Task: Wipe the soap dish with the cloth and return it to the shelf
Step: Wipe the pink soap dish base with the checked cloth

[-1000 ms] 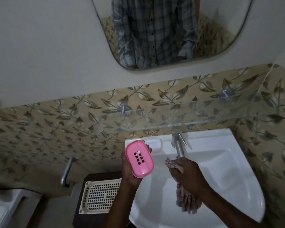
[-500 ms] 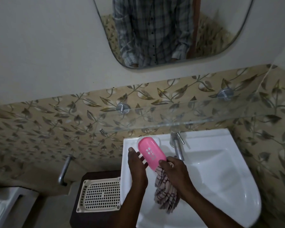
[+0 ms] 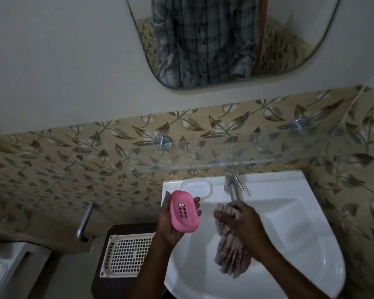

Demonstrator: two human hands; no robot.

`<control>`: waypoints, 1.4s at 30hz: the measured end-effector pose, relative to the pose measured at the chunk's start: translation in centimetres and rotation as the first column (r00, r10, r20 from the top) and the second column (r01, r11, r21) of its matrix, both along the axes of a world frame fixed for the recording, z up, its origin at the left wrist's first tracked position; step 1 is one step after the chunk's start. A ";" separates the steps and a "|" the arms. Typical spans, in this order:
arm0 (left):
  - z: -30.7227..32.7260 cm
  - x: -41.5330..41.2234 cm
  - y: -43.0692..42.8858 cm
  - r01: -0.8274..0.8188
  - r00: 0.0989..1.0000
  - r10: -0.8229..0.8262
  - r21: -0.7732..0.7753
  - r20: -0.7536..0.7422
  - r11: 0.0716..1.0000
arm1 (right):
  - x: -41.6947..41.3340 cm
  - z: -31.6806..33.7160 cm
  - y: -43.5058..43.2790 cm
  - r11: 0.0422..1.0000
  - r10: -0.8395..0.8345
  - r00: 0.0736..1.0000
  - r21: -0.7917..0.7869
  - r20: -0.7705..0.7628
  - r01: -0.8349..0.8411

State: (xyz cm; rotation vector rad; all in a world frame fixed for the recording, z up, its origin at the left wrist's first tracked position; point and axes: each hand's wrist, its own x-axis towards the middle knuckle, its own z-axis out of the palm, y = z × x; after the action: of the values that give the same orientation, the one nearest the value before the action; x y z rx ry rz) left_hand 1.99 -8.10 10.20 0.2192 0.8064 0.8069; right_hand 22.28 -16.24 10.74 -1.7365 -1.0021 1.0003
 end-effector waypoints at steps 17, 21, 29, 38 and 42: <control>-0.6 2.8 -0.5 0.306 0.951 -0.302 0.051 -0.072 0.951 | -2.1 1.4 2.4 0.867 0.199 0.711 0.218 0.675 -0.449; -1.0 2.1 -0.2 0.352 0.931 -0.351 -0.003 -0.099 0.936 | -1.4 0.5 2.5 0.665 0.365 0.482 0.139 0.796 -0.733; -0.7 3.2 -0.3 0.368 0.927 -0.373 -0.083 -0.043 0.926 | 0.0 0.0 3.1 0.489 0.257 0.419 0.257 0.871 -0.833; -0.7 3.5 0.5 0.351 0.920 -0.354 -0.052 -0.168 0.935 | 0.5 -0.3 3.8 0.746 0.388 0.506 0.060 0.770 -0.664; -1.1 3.4 0.8 0.304 0.924 -0.303 -0.032 -0.232 0.952 | -1.7 -0.3 2.7 0.723 0.382 0.540 0.121 0.750 -0.680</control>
State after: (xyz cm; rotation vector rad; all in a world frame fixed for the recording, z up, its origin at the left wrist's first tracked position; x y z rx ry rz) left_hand 5.36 -7.32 9.12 0.4394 0.9644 0.4943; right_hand 20.54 -13.54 10.42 -1.4435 -2.1916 0.3879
